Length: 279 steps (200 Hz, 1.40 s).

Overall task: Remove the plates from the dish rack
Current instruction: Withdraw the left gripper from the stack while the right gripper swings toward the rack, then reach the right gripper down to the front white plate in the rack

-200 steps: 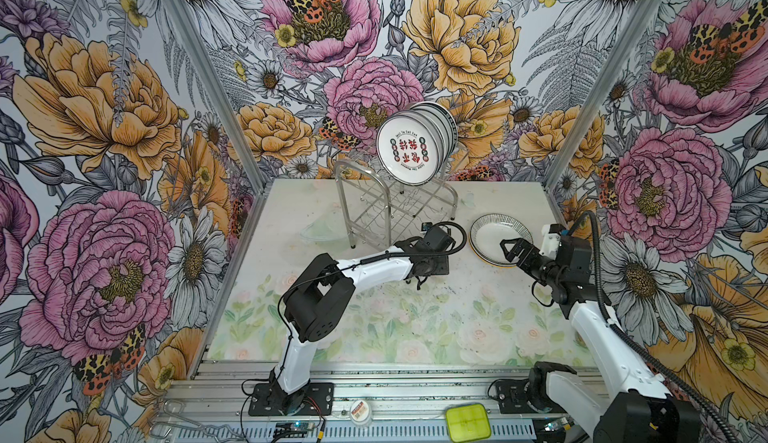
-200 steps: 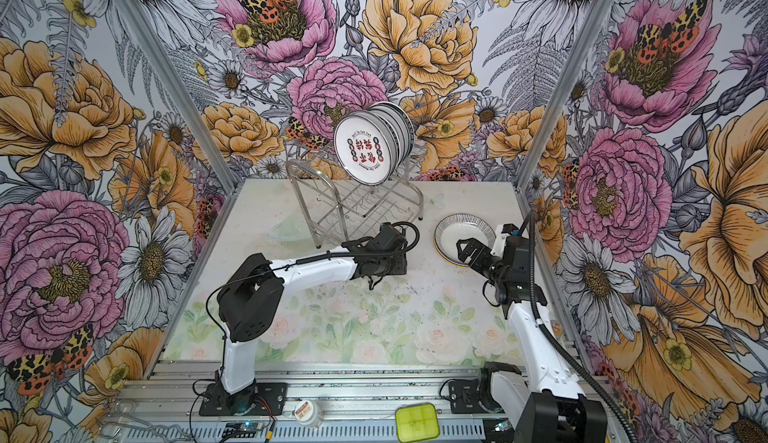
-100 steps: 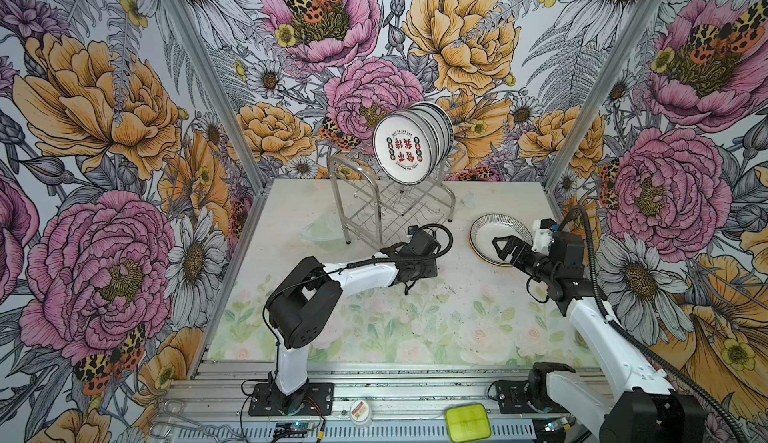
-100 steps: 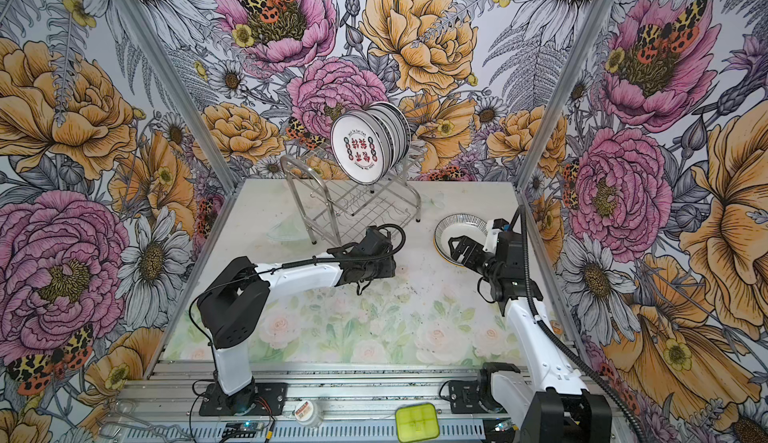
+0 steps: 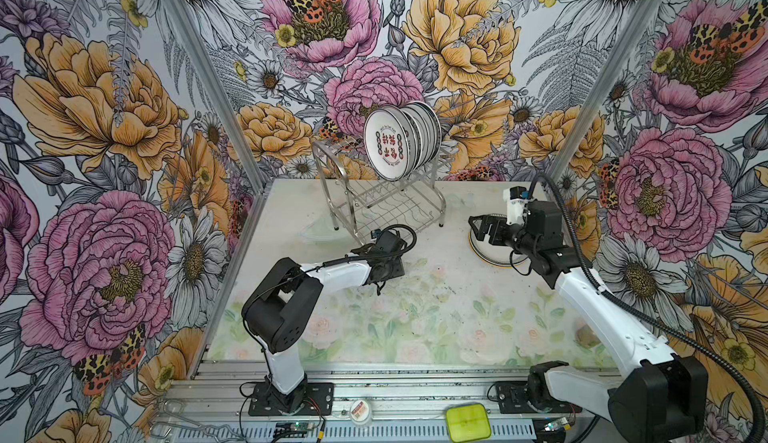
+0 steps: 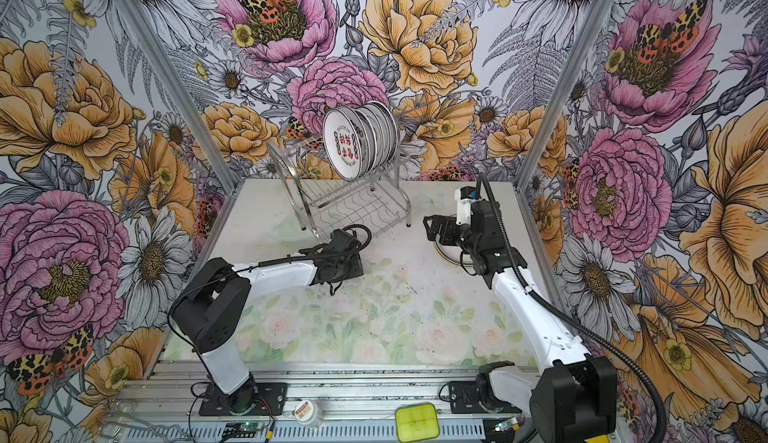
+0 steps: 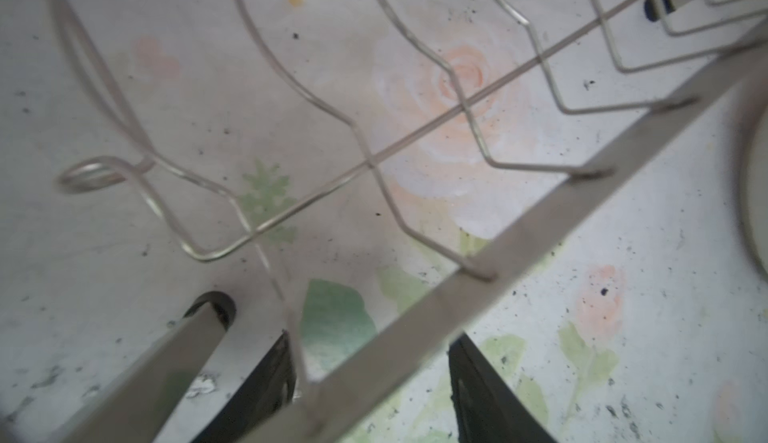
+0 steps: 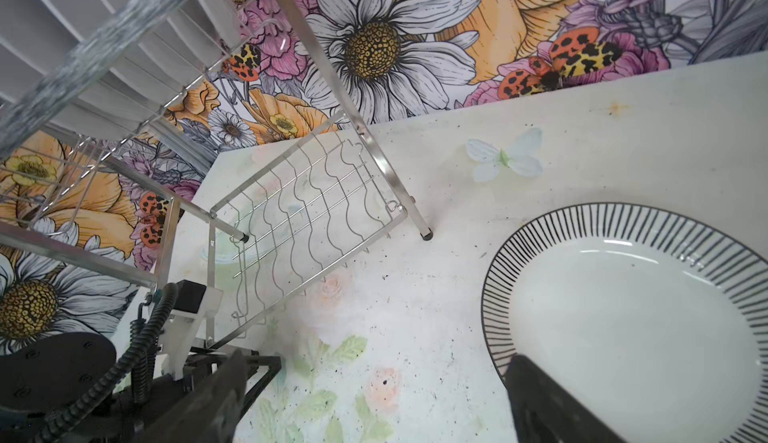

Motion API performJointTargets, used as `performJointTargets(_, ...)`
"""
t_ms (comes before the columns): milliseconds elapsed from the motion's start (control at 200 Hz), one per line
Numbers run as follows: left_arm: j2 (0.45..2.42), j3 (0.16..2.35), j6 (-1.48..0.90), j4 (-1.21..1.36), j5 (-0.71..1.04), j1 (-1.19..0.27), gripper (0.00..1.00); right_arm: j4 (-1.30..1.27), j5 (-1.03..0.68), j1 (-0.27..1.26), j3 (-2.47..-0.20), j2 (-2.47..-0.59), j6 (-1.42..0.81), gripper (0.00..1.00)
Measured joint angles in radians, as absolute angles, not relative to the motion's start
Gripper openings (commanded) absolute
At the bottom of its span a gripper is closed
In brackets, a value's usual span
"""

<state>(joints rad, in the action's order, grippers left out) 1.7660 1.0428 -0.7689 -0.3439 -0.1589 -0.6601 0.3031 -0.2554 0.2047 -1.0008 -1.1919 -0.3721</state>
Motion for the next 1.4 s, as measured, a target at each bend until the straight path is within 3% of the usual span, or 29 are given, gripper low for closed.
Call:
performJointTargets(390,1.691,0.955,-0.729,-0.302,-0.16,-0.536,0.59,0.324,0.183,0.604,-1.275,-1.241,-0.179,0.88)
performJointTargets(686,1.604,0.894,-0.714,-0.294,-0.144,-0.528,0.6,0.313,0.454,0.81,-1.583,-1.49,-0.077,0.84)
performJointTargets(1126,1.175,0.768,-0.707,-0.376,-0.132,-0.542,0.63,0.314,0.541,0.891,-1.91,-1.794,-0.092,0.69)
performJointTargets(1396,1.007,0.732,-0.691,-0.438,-0.107,-0.441,0.64,0.314,0.559,0.889,-2.044,-1.904,-0.115,0.68)
